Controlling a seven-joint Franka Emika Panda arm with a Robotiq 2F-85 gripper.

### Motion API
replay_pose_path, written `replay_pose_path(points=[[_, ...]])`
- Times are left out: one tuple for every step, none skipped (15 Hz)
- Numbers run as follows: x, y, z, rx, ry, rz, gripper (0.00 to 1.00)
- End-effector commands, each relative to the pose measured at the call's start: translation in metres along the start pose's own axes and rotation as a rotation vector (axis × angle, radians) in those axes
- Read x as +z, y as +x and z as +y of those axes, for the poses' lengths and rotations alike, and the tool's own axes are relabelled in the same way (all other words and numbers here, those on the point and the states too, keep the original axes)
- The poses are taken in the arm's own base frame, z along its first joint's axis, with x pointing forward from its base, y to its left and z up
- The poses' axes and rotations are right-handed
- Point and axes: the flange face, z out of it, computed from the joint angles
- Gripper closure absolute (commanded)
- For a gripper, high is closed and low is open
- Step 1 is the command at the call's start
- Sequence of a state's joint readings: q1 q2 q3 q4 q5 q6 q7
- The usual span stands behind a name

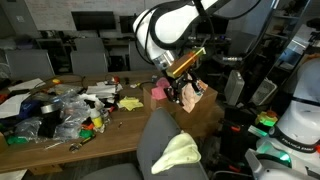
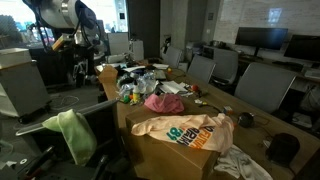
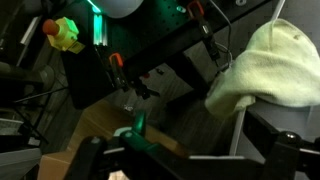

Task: Pick up the clothes from the box and put them on the headrest of the chair

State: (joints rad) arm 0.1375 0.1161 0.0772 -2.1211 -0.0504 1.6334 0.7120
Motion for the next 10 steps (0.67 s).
replay_pose_path(points=[[-0.022, 0.016, 0.059, 0.065, 0.165, 0.09, 0.0], [-0.028, 0.027, 0.079, 0.091, 0.211, 0.104, 0.0], [-0.033, 0.036, 0.096, 0.12, 0.253, 0.122, 0.0], [-0.035, 0.048, 0.115, 0.159, 0.288, 0.142, 0.0], [-0.036, 0.06, 0.133, 0.204, 0.319, 0.167, 0.0], [-0.036, 0.071, 0.149, 0.25, 0.347, 0.193, 0.0], [-0.034, 0.084, 0.164, 0.298, 0.378, 0.221, 0.0], [-0.032, 0.096, 0.176, 0.344, 0.406, 0.244, 0.0], [-0.028, 0.108, 0.189, 0.387, 0.444, 0.261, 0.0], [-0.023, 0.119, 0.199, 0.427, 0.479, 0.274, 0.0]])
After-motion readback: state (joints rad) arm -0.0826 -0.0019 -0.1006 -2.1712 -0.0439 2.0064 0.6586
